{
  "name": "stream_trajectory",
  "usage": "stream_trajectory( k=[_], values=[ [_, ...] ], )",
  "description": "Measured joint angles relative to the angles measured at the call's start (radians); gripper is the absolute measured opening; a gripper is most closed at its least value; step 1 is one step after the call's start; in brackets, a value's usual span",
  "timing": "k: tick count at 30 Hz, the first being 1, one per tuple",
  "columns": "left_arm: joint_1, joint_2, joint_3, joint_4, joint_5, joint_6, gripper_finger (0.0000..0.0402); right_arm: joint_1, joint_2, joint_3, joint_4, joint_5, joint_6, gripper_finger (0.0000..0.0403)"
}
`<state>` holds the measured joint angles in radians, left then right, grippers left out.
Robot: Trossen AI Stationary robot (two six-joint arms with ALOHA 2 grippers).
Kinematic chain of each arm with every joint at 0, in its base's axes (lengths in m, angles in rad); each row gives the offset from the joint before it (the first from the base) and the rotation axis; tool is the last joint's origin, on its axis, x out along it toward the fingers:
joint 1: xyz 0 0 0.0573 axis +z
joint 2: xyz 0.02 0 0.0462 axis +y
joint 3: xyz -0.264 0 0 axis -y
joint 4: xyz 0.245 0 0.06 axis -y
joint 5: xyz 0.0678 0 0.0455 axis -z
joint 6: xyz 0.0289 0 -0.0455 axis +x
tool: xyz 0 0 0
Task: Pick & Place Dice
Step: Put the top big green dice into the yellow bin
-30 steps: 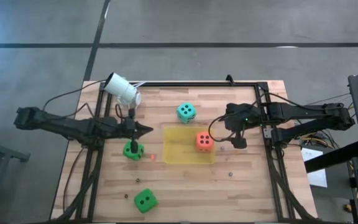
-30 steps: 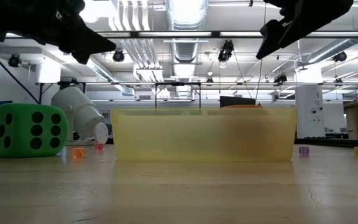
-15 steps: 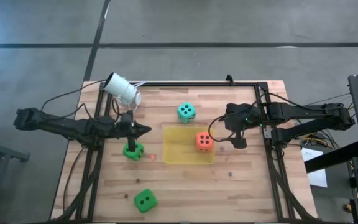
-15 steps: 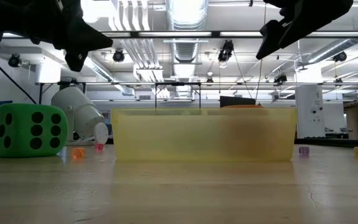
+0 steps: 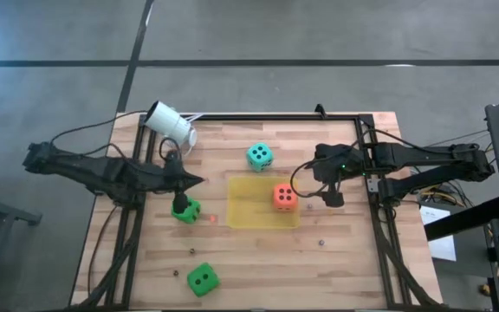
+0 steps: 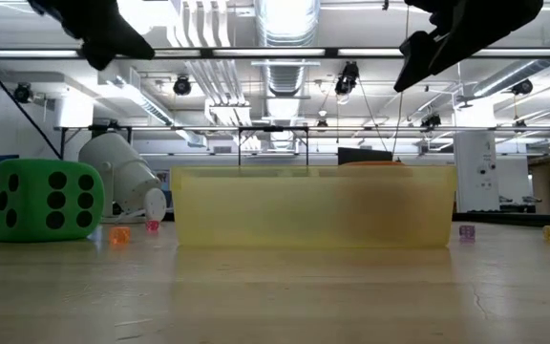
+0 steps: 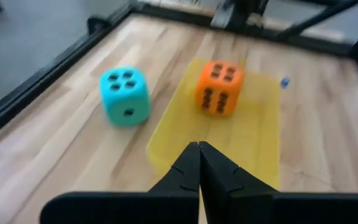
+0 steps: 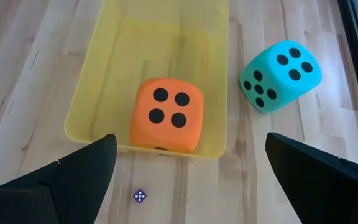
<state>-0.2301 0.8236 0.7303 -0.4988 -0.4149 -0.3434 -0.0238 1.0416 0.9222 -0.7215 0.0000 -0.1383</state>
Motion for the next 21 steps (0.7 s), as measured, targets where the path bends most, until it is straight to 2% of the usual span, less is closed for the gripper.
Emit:
stream_trajectory(
  k=[5, 10, 16, 21],
  values=[
    [-0.06, 0.087, 0.116, -0.207, -0.028, -0.115, 0.0001, 0.0, 0.0, 0.0, 0.001, 0.0, -0.003, 0.04],
    [-0.084, 0.173, 0.174, -0.324, -0.018, -0.202, 0.0, 0.0, 0.0, 0.0, 0.001, -0.001, 0.003, 0.04],
    [-0.084, 0.234, 0.208, -0.377, 0.011, -0.24, 0.0, 0.0, 0.0, 0.0, -0.017, -0.002, 0.052, 0.04],
    [-0.084, 0.241, 0.208, -0.377, 0.011, -0.237, 0.0, 0.0, 0.003, 0.0, -0.121, -0.011, 0.104, 0.04]
  ],
)
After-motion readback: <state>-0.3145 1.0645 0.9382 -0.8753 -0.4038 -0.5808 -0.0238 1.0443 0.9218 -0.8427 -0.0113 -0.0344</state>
